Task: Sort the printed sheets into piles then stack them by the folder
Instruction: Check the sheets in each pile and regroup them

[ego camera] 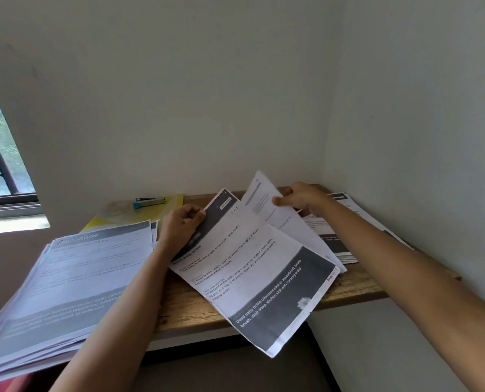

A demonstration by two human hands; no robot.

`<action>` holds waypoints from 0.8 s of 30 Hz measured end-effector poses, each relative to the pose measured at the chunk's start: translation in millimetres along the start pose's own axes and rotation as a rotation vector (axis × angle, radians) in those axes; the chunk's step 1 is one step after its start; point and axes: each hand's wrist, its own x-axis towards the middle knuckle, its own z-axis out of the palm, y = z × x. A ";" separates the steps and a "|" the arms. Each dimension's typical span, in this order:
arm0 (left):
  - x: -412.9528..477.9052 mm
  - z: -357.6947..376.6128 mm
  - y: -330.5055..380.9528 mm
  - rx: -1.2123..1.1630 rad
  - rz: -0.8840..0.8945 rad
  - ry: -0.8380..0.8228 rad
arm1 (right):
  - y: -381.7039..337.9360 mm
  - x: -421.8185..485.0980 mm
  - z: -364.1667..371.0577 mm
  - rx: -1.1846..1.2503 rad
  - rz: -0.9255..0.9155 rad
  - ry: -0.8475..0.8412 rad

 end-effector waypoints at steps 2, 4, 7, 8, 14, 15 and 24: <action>-0.6 -1.0 1.4 -0.009 -0.003 0.001 | 5.9 -2.3 1.9 -0.026 0.020 -0.051; -1.6 -1.8 2.6 -0.021 -0.002 0.004 | 7.0 -2.9 -2.1 -0.104 -0.012 0.015; -4.8 -3.2 5.7 -0.043 -0.005 -0.006 | 0.5 -1.8 -20.9 -0.073 -0.094 0.230; -5.8 -3.5 6.8 -0.046 -0.004 -0.012 | -3.5 -2.8 -29.6 -0.034 -0.126 0.301; -5.6 -3.7 9.4 -0.064 -0.029 -0.003 | -34.0 -7.6 -85.8 -0.063 -0.383 0.675; -5.4 -3.3 9.4 -0.065 -0.030 -0.002 | -38.3 -6.8 -94.1 -0.076 -0.411 0.719; -3.4 -5.0 9.0 -0.278 -0.064 0.012 | -67.6 2.0 -130.5 -0.144 -0.452 0.489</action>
